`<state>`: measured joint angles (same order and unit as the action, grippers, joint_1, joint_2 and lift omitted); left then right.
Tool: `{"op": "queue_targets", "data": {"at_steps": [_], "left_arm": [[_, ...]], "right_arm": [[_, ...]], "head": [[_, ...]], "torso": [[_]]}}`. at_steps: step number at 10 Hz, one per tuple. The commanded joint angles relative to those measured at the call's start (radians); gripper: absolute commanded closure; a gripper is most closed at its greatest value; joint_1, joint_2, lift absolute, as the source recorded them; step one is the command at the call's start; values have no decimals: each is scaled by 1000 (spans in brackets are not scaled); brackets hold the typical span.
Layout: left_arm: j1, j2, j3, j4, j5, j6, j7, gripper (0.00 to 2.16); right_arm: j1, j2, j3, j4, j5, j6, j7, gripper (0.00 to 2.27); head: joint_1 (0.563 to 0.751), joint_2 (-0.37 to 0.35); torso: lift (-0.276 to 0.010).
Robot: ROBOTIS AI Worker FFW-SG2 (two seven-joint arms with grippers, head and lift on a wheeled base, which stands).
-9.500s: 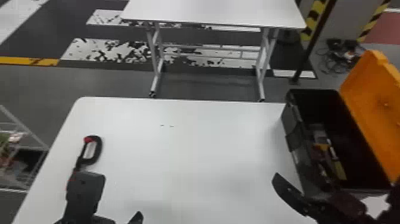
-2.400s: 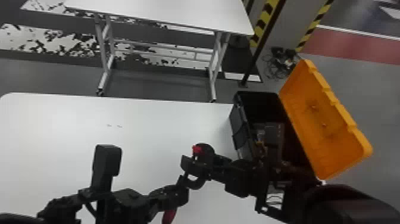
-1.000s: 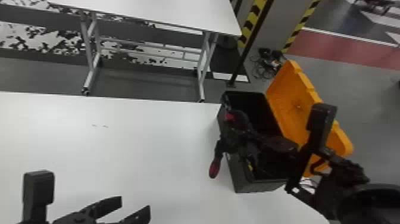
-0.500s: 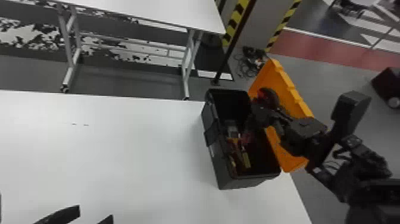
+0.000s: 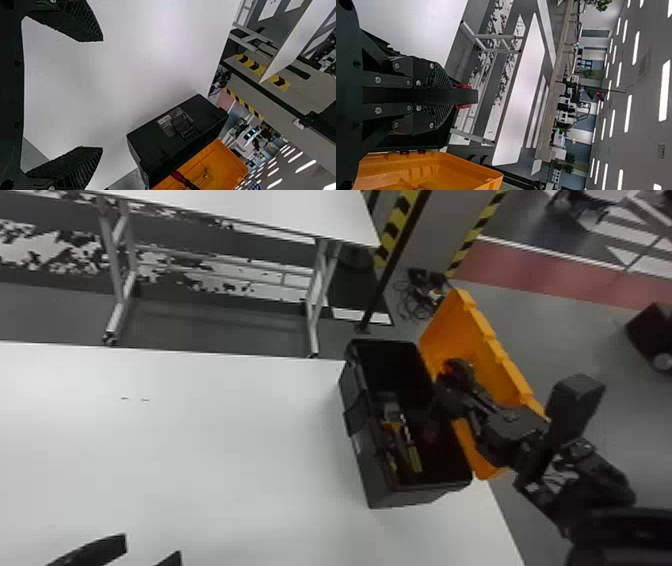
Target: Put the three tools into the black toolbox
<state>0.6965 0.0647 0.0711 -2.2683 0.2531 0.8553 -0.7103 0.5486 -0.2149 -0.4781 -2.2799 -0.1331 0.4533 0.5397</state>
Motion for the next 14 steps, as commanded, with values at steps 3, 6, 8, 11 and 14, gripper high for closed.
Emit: {"op": "queue_targets", "data": {"at_steps": [3,6,8,11,14], "left_arm": [[8,7,16,-2,0,0,-14,26],[8,4,23,6,2,-28,25,26],[1,1,12,10,-9,-83,114,29],[20,37,-148,20,-204,-433,410,19],[67,121,-206,-8,-268,-564,557,12]], "right_arm": [[-22,32,-28,92,-54,-18,3,1710],[34,83,-24,66,-145,-9,17,19],[111,152,26,14,-206,-6,25,19],[206,216,159,-7,-203,-166,5,39],[320,216,243,26,-109,-475,-41,56]], "head": [[695,-350],[695,-350],[695,-350],[695,-261],[695,-181]], "torso": [[-51],[-51],[-51],[-51],[-51]]}}
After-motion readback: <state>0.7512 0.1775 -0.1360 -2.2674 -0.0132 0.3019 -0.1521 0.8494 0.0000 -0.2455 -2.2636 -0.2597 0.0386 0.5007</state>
